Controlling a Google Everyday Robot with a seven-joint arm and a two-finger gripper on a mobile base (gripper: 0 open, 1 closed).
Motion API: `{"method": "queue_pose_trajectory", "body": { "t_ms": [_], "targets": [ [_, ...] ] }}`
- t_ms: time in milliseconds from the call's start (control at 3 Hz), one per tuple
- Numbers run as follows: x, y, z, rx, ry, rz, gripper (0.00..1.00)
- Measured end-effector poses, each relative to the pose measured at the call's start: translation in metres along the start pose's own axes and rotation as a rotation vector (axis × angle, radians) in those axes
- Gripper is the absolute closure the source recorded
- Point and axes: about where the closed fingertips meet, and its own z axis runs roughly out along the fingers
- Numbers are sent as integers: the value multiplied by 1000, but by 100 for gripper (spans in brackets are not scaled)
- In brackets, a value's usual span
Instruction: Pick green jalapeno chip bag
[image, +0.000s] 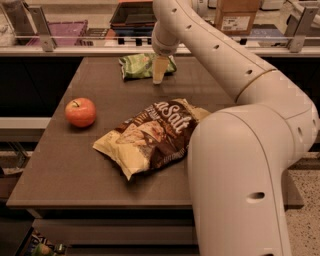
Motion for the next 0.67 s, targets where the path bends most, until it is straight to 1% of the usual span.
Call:
{"method": "queue_pose_trajectory", "body": {
  "t_ms": [333, 667],
  "targets": [
    [0, -8, 0, 6, 2, -26, 0],
    [-1, -24, 2, 48, -5, -37, 0]
  ]
}}
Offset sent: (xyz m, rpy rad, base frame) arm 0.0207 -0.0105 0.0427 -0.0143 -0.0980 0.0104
